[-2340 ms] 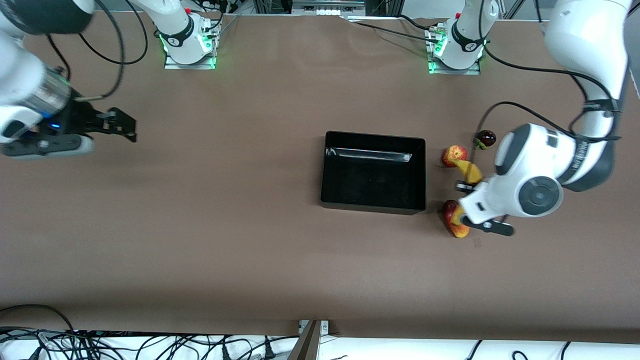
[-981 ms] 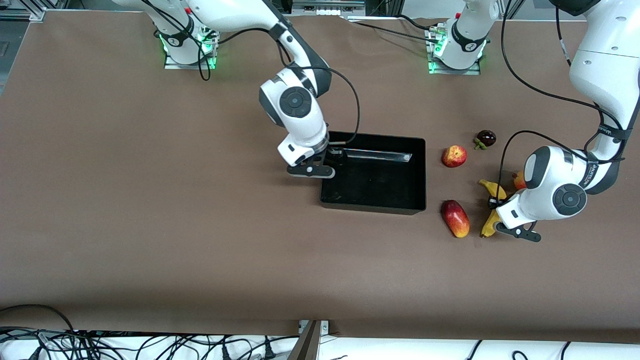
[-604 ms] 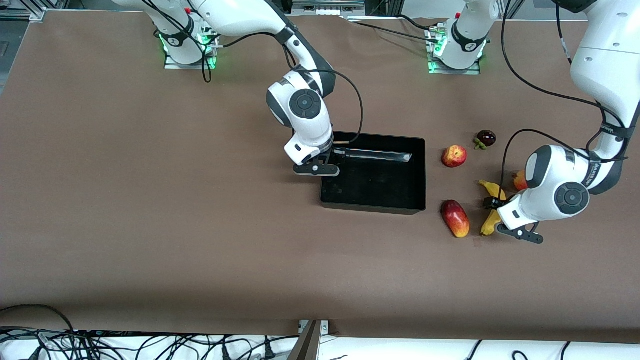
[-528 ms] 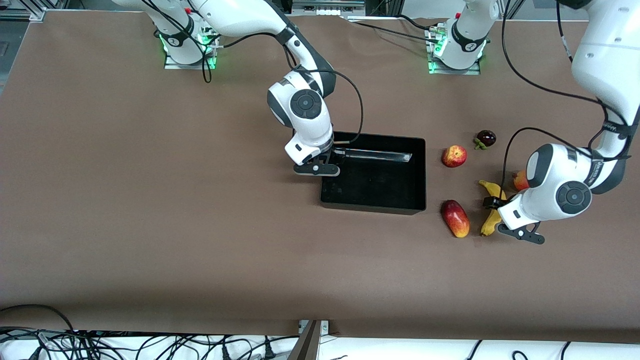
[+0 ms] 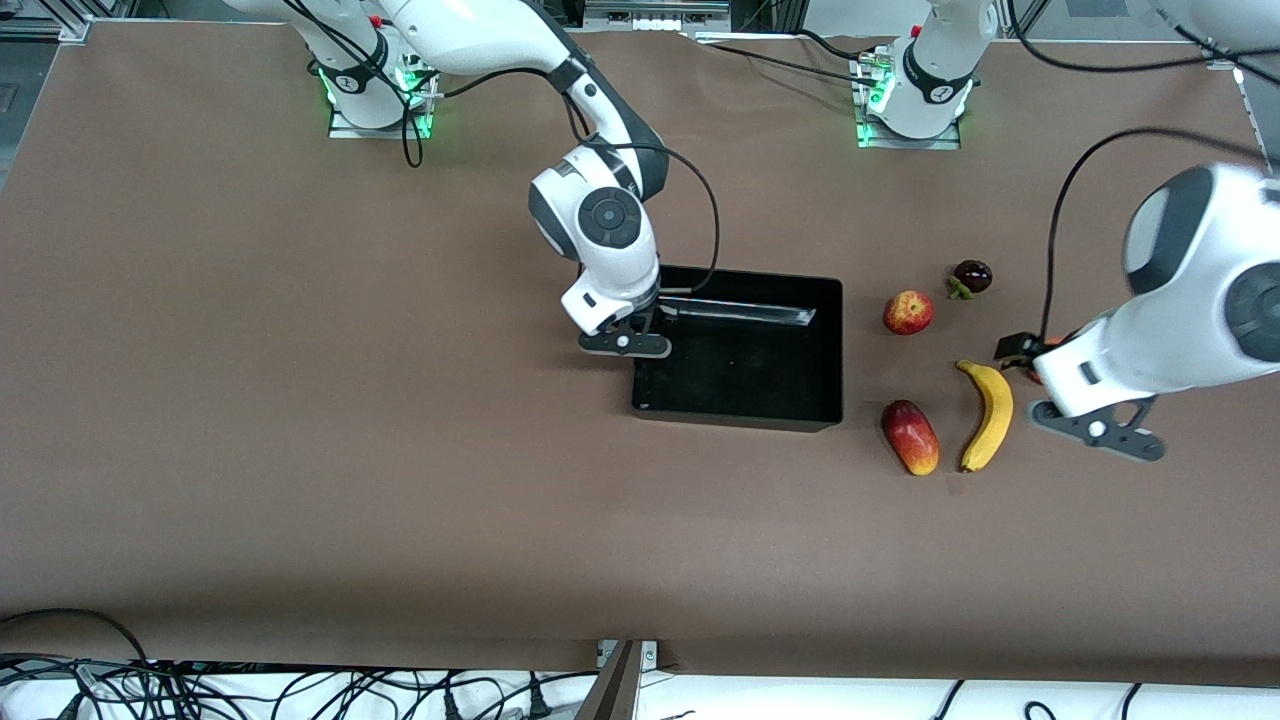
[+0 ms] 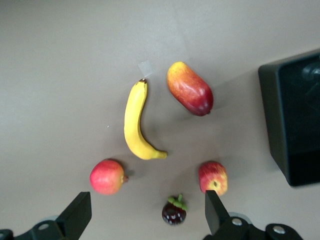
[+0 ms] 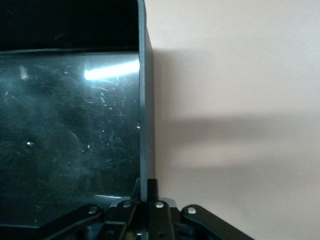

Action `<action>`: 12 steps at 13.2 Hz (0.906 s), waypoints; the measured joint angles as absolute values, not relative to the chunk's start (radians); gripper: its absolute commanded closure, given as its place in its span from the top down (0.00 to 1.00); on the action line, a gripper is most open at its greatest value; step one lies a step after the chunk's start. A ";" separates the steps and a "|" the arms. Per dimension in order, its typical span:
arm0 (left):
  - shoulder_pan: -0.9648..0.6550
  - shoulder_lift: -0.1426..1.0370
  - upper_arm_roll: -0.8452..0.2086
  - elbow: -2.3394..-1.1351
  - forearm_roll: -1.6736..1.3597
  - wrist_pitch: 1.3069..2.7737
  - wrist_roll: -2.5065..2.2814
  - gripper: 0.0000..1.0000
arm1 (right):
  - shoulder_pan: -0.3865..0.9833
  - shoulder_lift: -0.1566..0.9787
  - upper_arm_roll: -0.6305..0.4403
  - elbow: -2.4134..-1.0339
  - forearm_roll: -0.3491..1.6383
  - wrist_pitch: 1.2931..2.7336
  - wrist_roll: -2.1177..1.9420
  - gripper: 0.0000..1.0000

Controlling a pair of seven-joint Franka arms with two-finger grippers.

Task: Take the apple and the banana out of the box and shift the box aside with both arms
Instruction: 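Drag the black tray away from the fruit with the right gripper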

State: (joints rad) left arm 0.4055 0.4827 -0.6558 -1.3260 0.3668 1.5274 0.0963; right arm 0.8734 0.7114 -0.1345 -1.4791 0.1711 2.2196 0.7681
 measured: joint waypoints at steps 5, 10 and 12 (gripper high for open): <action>0.368 0.367 -0.561 -1.238 0.241 1.436 0.097 1.00 | 0.787 0.605 -0.210 -1.467 0.171 2.062 0.643 0.00; 0.101 0.215 -0.139 -1.386 0.070 1.519 0.088 1.00 | 0.529 0.515 -0.221 -1.467 0.181 1.957 0.273 0.00; 0.028 0.147 -0.062 -1.510 0.065 1.625 0.035 1.00 | 0.470 0.508 -0.270 -1.471 0.182 1.903 0.119 0.00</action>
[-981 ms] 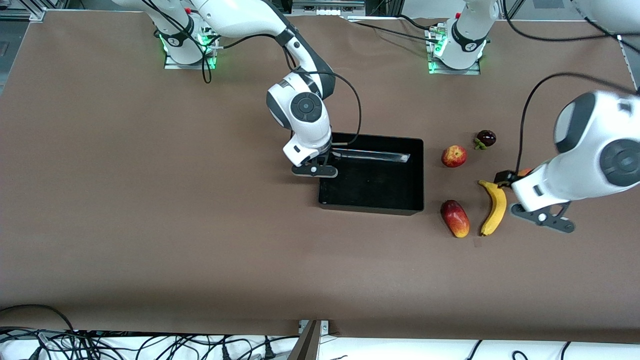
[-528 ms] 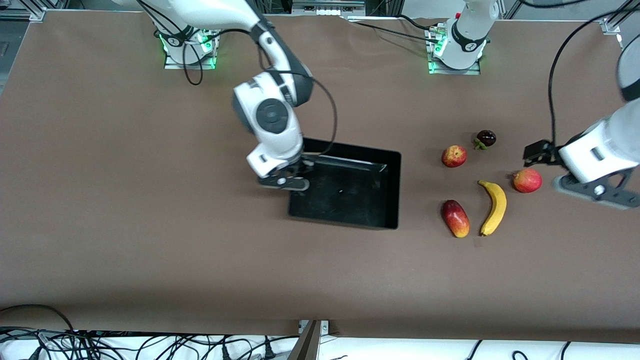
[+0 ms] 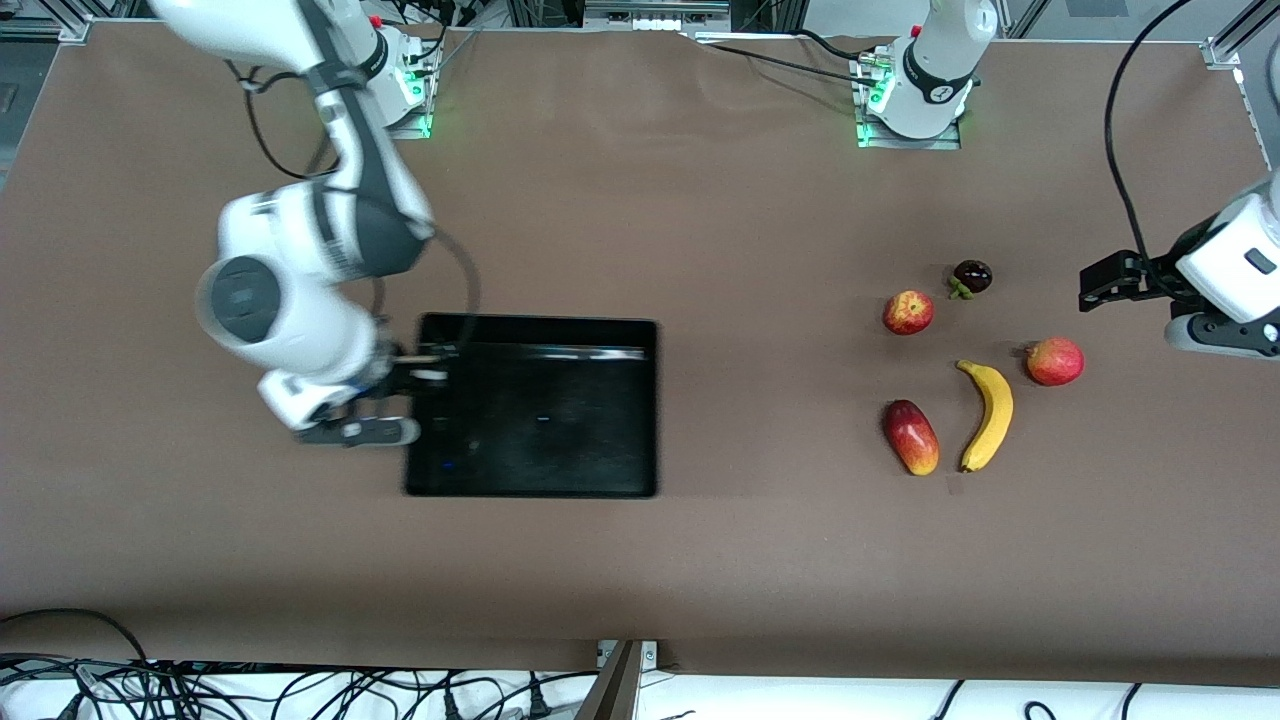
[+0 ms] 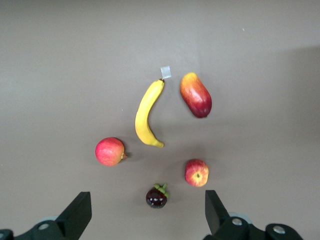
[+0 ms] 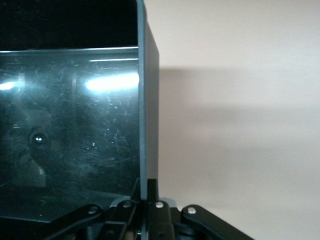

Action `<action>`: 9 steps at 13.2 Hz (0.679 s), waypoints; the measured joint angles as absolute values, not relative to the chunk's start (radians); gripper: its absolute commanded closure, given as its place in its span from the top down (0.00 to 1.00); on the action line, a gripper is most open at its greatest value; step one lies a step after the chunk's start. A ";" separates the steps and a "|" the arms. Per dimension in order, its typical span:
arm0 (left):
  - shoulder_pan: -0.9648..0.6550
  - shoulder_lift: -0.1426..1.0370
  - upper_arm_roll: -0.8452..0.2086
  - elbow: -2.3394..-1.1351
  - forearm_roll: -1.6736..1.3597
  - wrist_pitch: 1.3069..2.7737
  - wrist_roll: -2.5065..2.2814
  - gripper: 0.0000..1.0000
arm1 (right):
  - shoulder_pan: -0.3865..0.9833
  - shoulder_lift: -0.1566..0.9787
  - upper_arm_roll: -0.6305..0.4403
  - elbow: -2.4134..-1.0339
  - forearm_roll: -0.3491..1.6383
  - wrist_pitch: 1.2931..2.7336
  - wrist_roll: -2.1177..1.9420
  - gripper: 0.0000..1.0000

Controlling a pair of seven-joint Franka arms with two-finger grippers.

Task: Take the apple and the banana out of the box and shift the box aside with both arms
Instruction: 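Drag the black tray away from the fruit with the right gripper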

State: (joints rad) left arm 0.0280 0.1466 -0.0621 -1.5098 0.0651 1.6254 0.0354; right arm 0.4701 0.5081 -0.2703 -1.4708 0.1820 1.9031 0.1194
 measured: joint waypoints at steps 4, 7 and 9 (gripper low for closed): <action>-0.015 0.028 -0.026 -1.680 0.064 1.766 -0.014 1.00 | 0.445 0.504 -0.442 -1.545 0.192 1.881 -0.130 0.00; -0.030 -0.046 -0.022 -1.757 0.064 1.774 -0.040 1.00 | 0.430 0.489 -0.516 -1.648 0.217 1.936 -0.252 0.00; -0.048 -0.065 -0.005 -1.773 0.064 1.777 -0.050 1.00 | 0.394 0.476 -0.528 -1.737 0.242 2.015 -0.319 0.00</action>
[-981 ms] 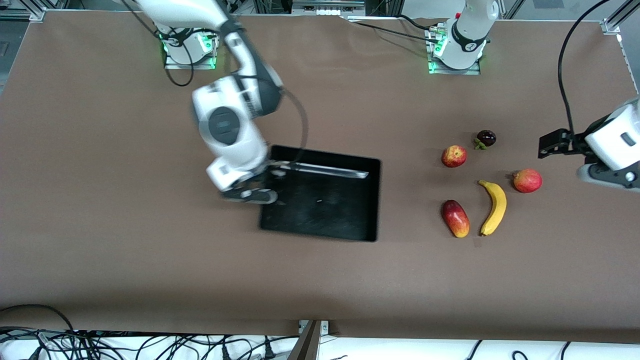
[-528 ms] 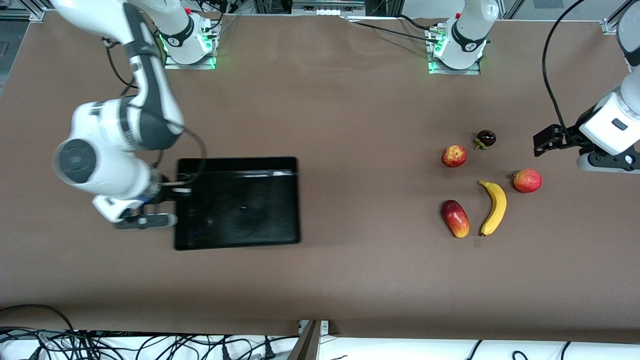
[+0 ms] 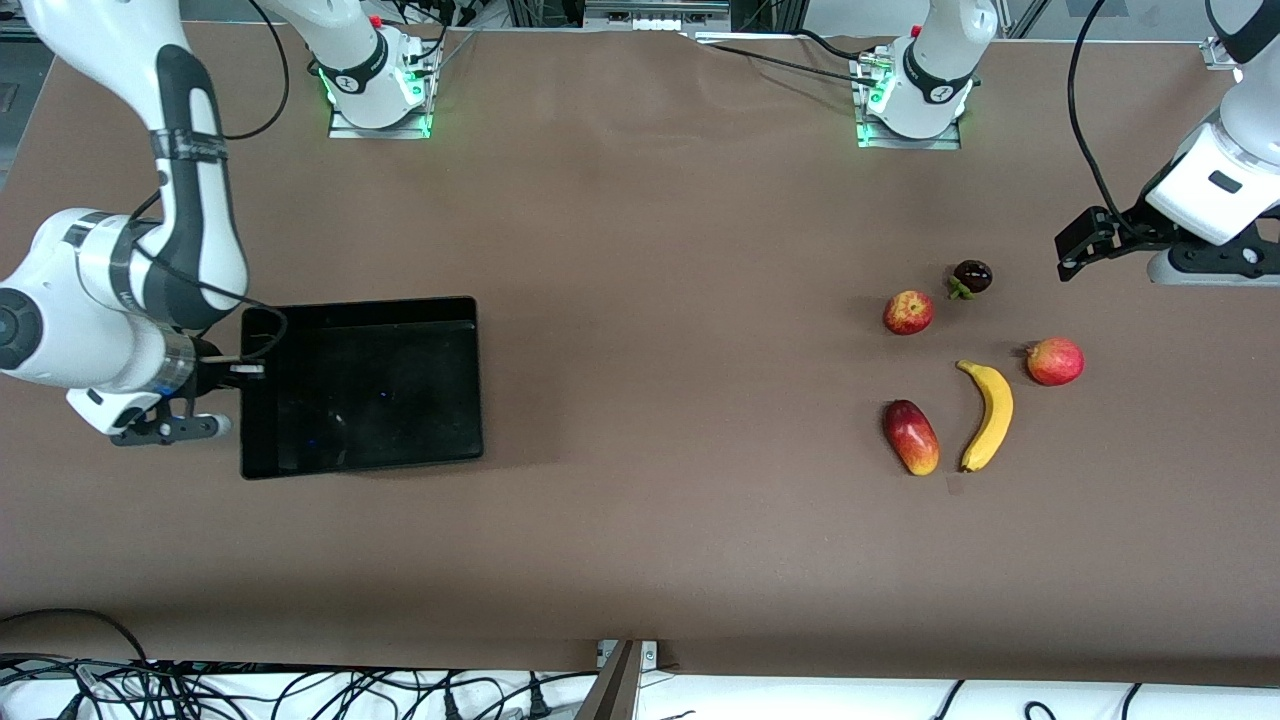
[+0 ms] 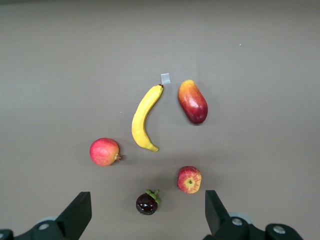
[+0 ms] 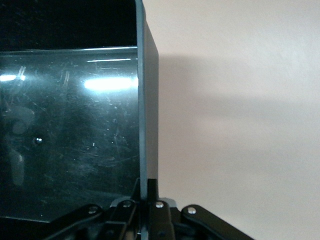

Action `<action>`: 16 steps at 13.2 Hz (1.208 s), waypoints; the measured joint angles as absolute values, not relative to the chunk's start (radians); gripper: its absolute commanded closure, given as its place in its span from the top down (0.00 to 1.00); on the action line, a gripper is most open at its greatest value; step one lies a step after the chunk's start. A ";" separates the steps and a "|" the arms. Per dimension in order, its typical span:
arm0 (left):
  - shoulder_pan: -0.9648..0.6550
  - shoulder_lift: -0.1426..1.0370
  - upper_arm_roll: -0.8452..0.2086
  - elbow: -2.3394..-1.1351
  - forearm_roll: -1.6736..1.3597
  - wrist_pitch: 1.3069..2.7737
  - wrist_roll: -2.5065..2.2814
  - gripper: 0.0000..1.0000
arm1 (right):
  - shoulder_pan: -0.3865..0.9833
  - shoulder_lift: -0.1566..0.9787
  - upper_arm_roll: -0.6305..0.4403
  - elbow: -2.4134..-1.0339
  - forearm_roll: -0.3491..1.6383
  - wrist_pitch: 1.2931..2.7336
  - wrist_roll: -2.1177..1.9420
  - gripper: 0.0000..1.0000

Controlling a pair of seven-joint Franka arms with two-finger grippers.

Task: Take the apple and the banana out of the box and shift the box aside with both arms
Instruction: 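Drag the black tray away from the fruit with the right gripper, then release the tray rim and raise the right gripper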

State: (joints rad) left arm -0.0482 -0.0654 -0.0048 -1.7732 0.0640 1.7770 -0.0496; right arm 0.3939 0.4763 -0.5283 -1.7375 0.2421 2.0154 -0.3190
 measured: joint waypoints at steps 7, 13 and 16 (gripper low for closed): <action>-0.063 -0.062 0.011 -1.761 0.064 1.700 -0.054 1.00 | 0.341 0.425 -0.529 -1.999 0.317 2.224 -0.359 0.00; -0.065 -0.060 0.011 -1.748 0.064 1.683 -0.054 1.00 | 0.341 0.419 -0.529 -2.016 0.318 2.224 -0.325 0.21; -0.066 -0.059 0.011 -1.748 0.064 1.683 -0.054 1.00 | 0.342 0.417 -0.528 -2.015 0.318 2.223 -0.331 1.00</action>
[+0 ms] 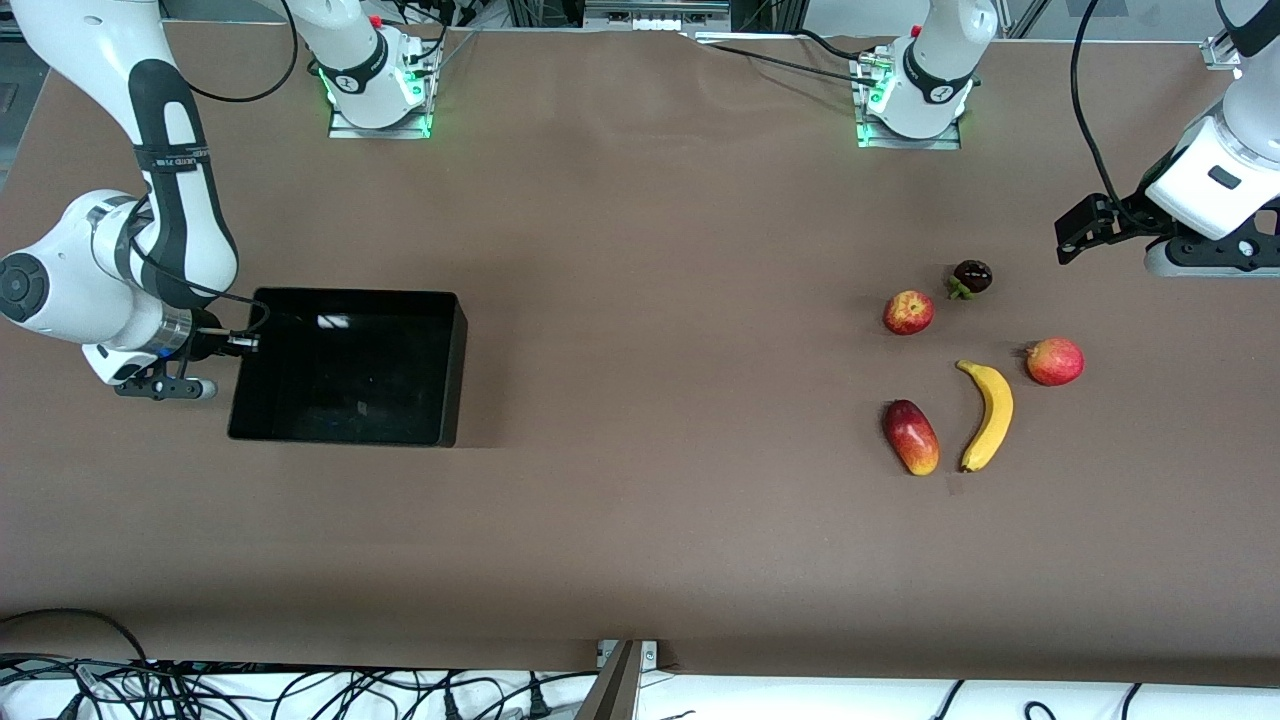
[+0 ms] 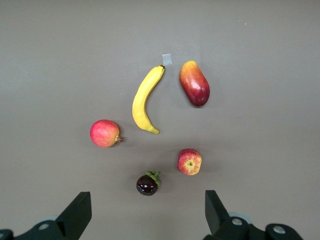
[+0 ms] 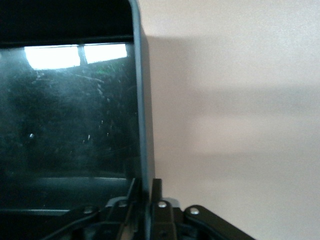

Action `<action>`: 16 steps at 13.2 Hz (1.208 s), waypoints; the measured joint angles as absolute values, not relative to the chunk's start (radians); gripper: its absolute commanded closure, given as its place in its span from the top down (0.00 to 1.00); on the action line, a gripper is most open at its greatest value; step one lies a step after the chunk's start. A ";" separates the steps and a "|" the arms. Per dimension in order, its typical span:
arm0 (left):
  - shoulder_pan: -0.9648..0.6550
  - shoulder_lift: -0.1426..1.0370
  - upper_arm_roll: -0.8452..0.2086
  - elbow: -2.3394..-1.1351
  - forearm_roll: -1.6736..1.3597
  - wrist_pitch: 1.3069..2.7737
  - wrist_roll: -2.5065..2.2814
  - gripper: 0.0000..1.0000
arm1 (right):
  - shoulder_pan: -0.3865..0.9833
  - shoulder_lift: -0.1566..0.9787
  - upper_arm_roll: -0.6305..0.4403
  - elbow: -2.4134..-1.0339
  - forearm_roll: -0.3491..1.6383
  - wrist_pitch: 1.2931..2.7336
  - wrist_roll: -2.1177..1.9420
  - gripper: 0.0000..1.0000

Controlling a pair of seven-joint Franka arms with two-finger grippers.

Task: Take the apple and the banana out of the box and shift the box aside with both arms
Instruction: 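Release the tray rim and raise the right gripper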

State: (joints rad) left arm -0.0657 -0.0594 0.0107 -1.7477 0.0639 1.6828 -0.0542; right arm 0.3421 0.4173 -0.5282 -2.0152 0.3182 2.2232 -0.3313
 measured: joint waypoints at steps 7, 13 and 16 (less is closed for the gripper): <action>-0.068 -0.059 0.007 -1.747 0.064 1.682 -0.054 1.00 | 0.357 0.376 -0.522 -1.779 0.295 1.995 -0.334 1.00; -0.069 -0.059 -0.004 -1.746 0.064 1.681 -0.055 1.00 | 0.447 0.275 -0.519 -1.506 0.184 1.610 -0.175 1.00; -0.070 -0.059 -0.006 -1.746 0.064 1.681 -0.054 1.00 | 0.504 0.142 -0.510 -1.491 0.128 1.504 -0.066 1.00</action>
State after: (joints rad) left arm -0.0696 -0.0586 -0.0064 -1.7455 0.0639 1.6808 -0.0545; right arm 0.5039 0.1421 -0.5105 -1.4907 0.1283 1.5037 -0.0663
